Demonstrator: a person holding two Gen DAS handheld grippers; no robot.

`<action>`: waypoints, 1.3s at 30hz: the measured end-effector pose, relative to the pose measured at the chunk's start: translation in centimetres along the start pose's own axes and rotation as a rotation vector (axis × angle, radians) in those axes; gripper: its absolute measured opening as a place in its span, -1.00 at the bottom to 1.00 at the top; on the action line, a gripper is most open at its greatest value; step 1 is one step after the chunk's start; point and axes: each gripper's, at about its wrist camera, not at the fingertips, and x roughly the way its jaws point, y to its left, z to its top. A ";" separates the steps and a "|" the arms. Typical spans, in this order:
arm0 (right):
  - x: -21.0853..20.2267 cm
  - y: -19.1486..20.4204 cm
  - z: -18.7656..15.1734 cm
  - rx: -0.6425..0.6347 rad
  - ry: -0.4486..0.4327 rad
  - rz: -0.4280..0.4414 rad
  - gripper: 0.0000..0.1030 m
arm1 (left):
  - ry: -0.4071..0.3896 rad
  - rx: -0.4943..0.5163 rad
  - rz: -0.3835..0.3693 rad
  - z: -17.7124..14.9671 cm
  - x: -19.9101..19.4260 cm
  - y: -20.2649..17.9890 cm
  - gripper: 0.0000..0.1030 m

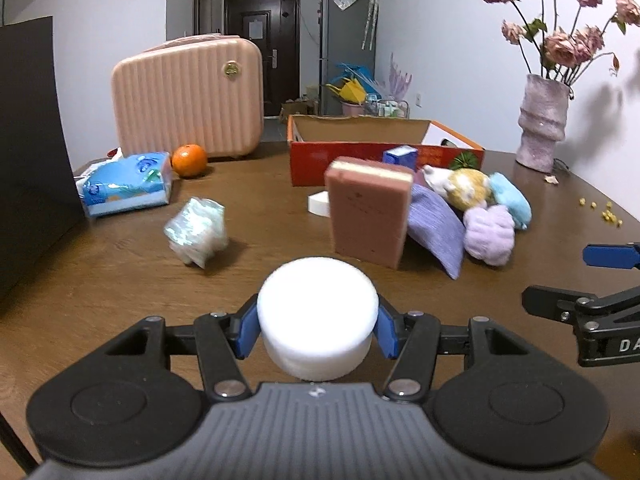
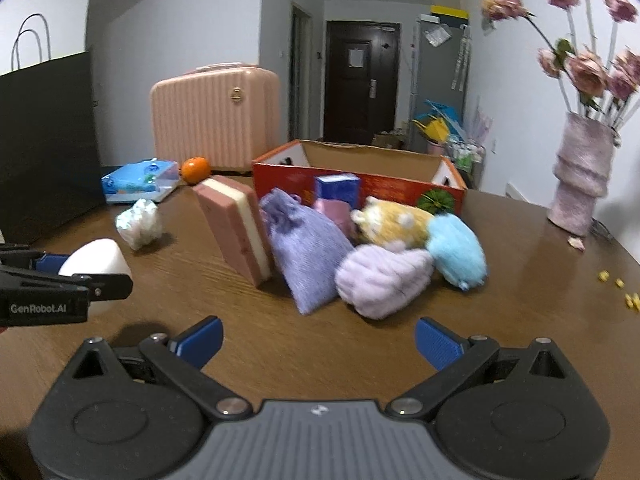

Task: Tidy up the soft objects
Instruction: 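Grasp the pink-and-cream sponge block with the right tool while the left holds the white sponge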

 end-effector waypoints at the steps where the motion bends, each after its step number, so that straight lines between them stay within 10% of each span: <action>1: 0.3 0.3 0.2 -0.007 -0.003 0.004 0.97 | -0.005 0.001 0.003 0.1 0.0 0.3 0.12; 23: 10.0 5.8 5.1 -0.142 -0.064 0.011 0.87 | -0.045 -0.032 0.071 2.4 3.1 6.3 0.12; 39: 13.3 6.1 5.4 -0.083 -0.050 0.116 -0.25 | -0.008 -0.082 0.048 2.0 4.4 7.6 0.12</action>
